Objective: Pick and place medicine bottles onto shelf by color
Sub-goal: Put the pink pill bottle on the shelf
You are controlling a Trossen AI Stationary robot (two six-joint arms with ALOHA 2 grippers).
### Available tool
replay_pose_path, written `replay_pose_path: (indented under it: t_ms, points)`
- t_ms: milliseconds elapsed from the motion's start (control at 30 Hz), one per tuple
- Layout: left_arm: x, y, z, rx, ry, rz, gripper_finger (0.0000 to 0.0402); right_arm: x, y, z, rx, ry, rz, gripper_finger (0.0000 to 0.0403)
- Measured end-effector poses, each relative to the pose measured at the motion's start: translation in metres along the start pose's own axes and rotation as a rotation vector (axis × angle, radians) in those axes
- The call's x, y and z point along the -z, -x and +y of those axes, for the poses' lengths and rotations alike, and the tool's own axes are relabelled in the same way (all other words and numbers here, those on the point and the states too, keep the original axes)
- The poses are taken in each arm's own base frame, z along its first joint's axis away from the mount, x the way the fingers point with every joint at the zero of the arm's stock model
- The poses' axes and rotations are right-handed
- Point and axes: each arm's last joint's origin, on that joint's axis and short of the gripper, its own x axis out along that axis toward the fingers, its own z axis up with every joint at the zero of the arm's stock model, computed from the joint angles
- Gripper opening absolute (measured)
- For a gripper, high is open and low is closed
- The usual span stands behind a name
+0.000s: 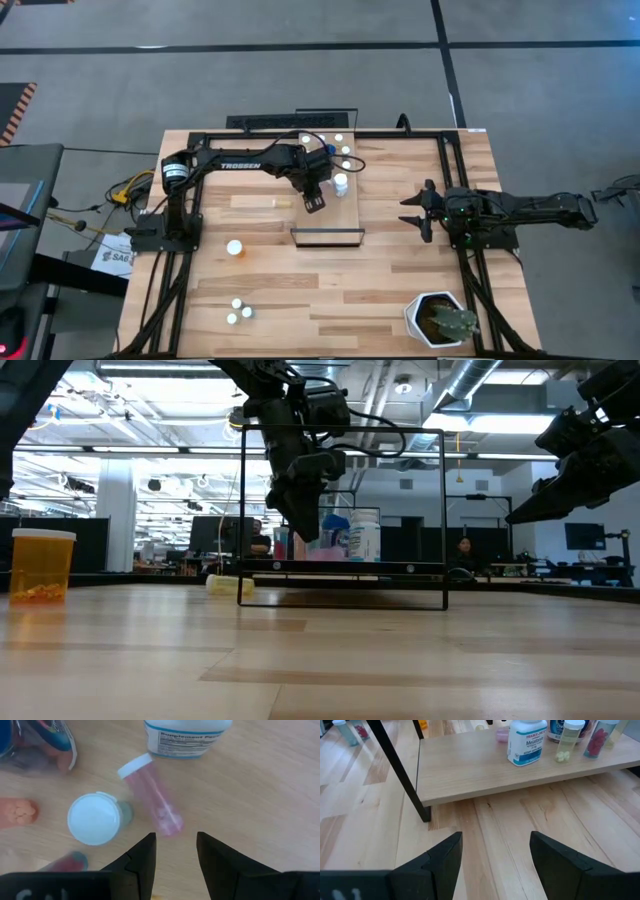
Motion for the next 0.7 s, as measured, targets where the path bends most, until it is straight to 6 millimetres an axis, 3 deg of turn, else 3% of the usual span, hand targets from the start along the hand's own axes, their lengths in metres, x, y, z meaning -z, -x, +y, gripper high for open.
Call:
replay_pose_path:
  t_ms: [700]
  points:
    - [-0.005, 0.014, -0.005, -0.068, 0.066, -0.094, 0.0130, 0.001, 0.000, 0.000, 0.002, 0.002, 0.014, 0.0255]
